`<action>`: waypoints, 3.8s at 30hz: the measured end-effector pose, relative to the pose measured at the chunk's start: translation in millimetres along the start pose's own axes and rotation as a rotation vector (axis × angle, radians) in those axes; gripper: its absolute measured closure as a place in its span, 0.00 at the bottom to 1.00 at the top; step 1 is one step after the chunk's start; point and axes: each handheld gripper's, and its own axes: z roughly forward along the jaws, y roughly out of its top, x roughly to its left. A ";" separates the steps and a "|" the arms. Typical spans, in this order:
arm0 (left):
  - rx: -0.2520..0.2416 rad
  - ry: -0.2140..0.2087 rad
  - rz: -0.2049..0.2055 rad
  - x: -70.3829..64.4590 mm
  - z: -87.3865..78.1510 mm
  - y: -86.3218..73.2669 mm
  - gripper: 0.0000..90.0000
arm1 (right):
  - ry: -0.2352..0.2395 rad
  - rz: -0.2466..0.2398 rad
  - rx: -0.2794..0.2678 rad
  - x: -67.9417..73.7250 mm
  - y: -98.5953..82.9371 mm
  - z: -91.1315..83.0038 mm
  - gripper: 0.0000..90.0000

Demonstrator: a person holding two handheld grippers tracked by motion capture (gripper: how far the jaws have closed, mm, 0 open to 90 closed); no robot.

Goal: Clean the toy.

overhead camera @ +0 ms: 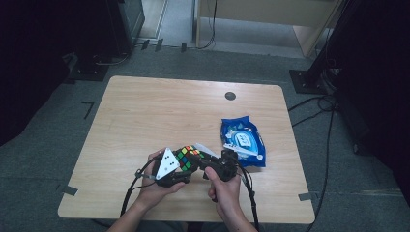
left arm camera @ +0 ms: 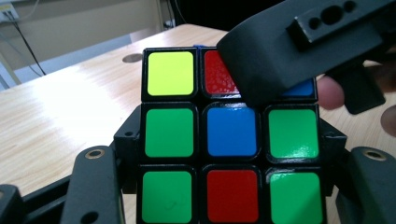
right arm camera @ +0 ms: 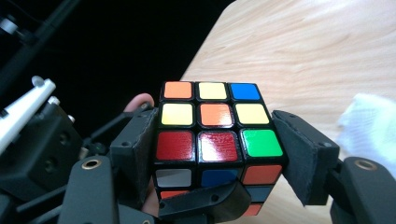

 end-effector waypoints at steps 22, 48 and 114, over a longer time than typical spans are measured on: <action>-0.029 -0.054 -0.284 51.9 -17.8 0.0 0.38 | -0.073 -0.420 -0.086 5.2 13.9 -23.3 0.30; 0.020 -0.115 -0.285 32.0 -9.3 8.7 0.37 | -0.215 -0.637 -0.127 22.3 -46.5 21.5 0.38; 0.130 -0.023 -0.168 48.6 -9.5 -5.8 0.38 | -0.408 -0.568 0.080 -40.2 -11.7 -11.6 1.00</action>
